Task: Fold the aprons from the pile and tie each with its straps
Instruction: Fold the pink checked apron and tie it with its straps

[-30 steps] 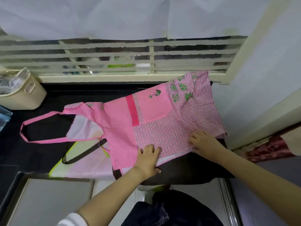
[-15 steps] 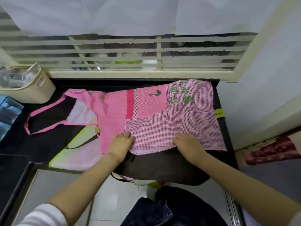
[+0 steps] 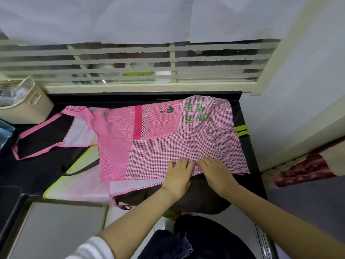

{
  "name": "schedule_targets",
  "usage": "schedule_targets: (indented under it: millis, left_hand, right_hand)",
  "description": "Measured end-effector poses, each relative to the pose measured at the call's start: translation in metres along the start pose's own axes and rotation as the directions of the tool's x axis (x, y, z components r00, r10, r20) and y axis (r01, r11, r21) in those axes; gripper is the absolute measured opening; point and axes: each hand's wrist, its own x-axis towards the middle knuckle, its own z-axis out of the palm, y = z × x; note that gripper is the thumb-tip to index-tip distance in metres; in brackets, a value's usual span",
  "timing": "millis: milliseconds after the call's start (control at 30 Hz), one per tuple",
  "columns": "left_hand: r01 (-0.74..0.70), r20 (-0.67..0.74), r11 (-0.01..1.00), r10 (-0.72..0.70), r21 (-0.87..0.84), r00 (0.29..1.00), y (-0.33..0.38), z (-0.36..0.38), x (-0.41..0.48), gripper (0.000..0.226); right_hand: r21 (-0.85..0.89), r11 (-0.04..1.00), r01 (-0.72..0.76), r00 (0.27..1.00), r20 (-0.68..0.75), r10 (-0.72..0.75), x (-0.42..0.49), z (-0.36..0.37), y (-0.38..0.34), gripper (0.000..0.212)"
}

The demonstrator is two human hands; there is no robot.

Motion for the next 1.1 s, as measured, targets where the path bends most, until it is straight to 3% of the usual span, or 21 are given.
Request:
schedule_targets:
  millis: [100, 367, 433, 500, 600, 700, 767, 867, 1000, 1100]
  left_hand:
    - [0.032, -0.022, 0.999, -0.032, -0.024, 0.999, 0.003, -0.009, 0.013, 0.031]
    - [0.078, -0.107, 0.997, -0.078, -0.008, 0.991, -0.031, -0.049, 0.011, 0.028]
    - [0.016, -0.076, 0.999, -0.013, 0.028, 0.997, -0.034, -0.049, 0.005, 0.026]
    - [-0.093, 0.0, 0.992, 0.094, 0.081, 0.996, -0.033, -0.041, -0.002, 0.028]
    - [-0.152, 0.171, 0.98, 0.13, 0.128, 0.977, -0.028, -0.025, -0.009, 0.029]
    - [-0.169, 0.32, 0.981, 0.13, 0.099, 0.938, -0.021, -0.009, -0.011, 0.032]
    - [-0.154, 0.397, 0.987, 0.121, 0.052, 0.91, -0.016, -0.003, -0.011, 0.041]
    - [-0.108, 0.36, 0.994, 0.108, -0.02, 0.927, -0.01, 0.004, -0.011, 0.05]
    - [-0.114, 0.222, 0.993, 0.12, -0.038, 0.968, -0.002, 0.011, -0.007, 0.054]
    - [-0.102, 0.171, 0.994, 0.109, -0.049, 0.979, 0.003, 0.012, -0.003, 0.052]
  right_hand:
    - [-0.033, 0.998, -0.061, 0.997, -0.055, 0.059, -0.001, -0.01, 0.018, 0.042]
    - [-0.066, 0.989, -0.134, 0.97, -0.213, 0.117, 0.006, -0.053, 0.057, 0.022]
    - [-0.073, 0.992, -0.105, 0.962, -0.26, 0.082, 0.003, -0.054, 0.054, 0.01]
    - [-0.1, 0.993, -0.065, 0.964, -0.264, 0.036, -0.004, -0.052, 0.048, 0.012]
    - [-0.107, 0.994, -0.021, 0.989, -0.151, 0.004, -0.025, -0.037, 0.041, 0.008]
    - [-0.074, 0.992, -0.103, 0.993, 0.044, 0.106, -0.045, -0.02, 0.042, 0.028]
    - [-0.09, 0.983, -0.159, 0.958, 0.228, 0.175, -0.055, -0.016, 0.044, 0.016]
    - [-0.011, 0.982, -0.191, 0.909, 0.375, 0.181, -0.064, -0.01, 0.05, 0.025]
    - [0.049, 0.976, -0.212, 0.95, 0.246, 0.194, -0.061, -0.017, 0.053, 0.018]
    - [0.096, 0.982, -0.162, 0.984, -0.055, 0.168, -0.05, -0.035, 0.059, 0.021]
